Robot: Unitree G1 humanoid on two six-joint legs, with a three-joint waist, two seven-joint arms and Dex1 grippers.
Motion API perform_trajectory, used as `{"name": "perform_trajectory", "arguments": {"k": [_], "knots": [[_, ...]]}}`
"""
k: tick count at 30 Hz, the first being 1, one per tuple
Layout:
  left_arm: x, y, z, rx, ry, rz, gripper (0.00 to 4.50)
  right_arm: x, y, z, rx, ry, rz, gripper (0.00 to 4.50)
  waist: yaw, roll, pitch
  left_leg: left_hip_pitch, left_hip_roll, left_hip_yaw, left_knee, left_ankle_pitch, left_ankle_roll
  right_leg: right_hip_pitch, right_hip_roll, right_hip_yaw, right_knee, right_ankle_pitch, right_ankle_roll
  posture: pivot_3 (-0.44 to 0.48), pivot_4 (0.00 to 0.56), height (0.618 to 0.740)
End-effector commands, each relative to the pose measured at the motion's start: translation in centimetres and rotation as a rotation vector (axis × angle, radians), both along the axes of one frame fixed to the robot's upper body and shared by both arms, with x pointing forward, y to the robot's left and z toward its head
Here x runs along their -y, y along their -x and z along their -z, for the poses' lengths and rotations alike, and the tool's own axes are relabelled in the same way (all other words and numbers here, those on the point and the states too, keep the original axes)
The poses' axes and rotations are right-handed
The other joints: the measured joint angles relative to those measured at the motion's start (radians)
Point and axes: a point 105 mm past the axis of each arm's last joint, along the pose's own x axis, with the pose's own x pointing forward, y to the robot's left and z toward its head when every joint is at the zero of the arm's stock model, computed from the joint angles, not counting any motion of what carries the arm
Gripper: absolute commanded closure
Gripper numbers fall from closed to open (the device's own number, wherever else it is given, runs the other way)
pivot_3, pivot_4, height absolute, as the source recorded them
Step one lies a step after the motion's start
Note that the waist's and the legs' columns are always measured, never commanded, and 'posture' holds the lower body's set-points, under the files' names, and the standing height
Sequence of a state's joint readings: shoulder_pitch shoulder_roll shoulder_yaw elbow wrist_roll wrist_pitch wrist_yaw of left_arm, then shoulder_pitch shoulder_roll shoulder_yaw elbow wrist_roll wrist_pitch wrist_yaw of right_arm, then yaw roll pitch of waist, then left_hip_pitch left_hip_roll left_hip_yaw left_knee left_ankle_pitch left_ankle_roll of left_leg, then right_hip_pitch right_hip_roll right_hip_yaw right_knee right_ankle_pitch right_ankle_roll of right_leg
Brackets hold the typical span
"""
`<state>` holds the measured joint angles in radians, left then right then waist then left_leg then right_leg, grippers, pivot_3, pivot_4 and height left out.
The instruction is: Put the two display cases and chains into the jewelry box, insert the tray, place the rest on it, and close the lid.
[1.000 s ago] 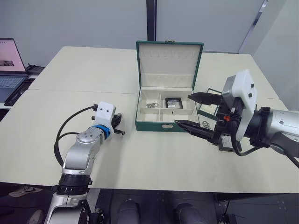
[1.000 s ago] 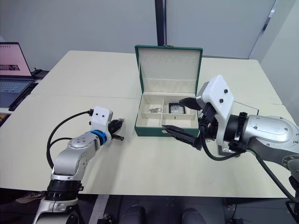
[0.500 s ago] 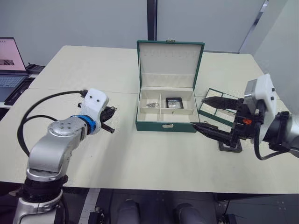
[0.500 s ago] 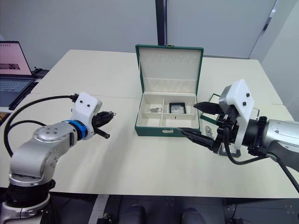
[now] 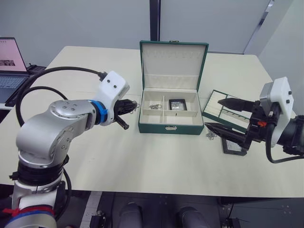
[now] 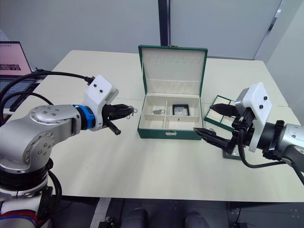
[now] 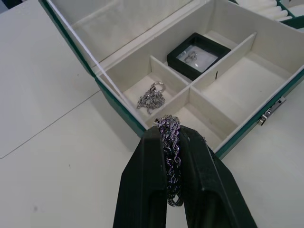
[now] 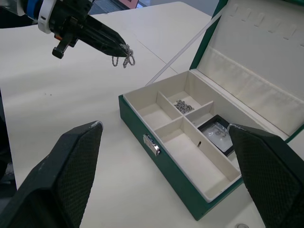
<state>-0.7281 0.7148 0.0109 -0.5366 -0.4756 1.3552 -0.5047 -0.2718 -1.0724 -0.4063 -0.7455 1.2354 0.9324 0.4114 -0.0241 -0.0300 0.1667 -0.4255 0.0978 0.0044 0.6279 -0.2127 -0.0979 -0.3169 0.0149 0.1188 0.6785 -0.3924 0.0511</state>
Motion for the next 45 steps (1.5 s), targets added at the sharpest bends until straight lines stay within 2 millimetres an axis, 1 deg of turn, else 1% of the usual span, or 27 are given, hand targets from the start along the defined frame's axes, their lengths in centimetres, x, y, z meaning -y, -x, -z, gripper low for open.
{"name": "perform_trajectory", "arguments": {"k": [1,8,19,34,41,45], "knots": [[1.1,-0.9,-0.2,0.044,-0.010,0.015,4.40,0.4,0.2,-0.9,0.063,0.008,0.026,0.00,0.000,0.000,0.000,0.000,0.000,0.000,0.000,0.000,0.000,0.000,0.000,0.000,0.000,0.000,0.000,0.000,0.150,0.740],[2.4,-1.9,1.5,0.032,-0.016,0.059,4.40,0.8,0.1,-0.4,0.054,0.003,0.053,0.00,0.000,0.000,0.000,0.000,0.000,0.000,0.000,0.000,0.000,0.000,0.000,0.000,0.000,0.000,0.000,0.000,0.150,0.740],[3.4,-3.8,3.0,0.041,-0.021,0.091,4.40,1.3,0.7,-0.1,0.039,-0.002,0.078,0.00,0.004,0.000,0.000,0.000,0.000,0.001,0.000,0.000,0.000,0.000,0.000,0.000,0.000,0.000,0.000,0.000,0.150,0.740],[4.4,-4.8,5.0,0.030,-0.023,0.117,4.40,1.1,0.8,-0.3,0.045,0.003,0.079,0.00,0.005,0.000,0.000,0.000,0.000,0.000,0.001,0.000,0.000,0.000,0.000,0.000,0.001,0.000,0.000,0.000,0.150,0.740],[4.5,-5.0,5.4,0.030,-0.023,0.127,4.40,1.1,0.8,-0.3,0.046,0.010,0.079,0.00,0.006,0.000,0.000,0.000,0.000,0.001,0.001,0.000,0.000,0.000,0.000,0.000,0.001,0.000,0.000,0.000,0.150,0.740],[4.4,-4.7,5.6,-0.006,-0.006,0.138,4.40,1.1,0.8,-0.3,0.046,0.012,0.079,0.00,0.006,0.000,0.000,0.000,0.000,0.001,0.001,0.000,0.000,0.000,0.000,0.000,0.001,0.000,0.000,0.000,0.150,0.740]]}}
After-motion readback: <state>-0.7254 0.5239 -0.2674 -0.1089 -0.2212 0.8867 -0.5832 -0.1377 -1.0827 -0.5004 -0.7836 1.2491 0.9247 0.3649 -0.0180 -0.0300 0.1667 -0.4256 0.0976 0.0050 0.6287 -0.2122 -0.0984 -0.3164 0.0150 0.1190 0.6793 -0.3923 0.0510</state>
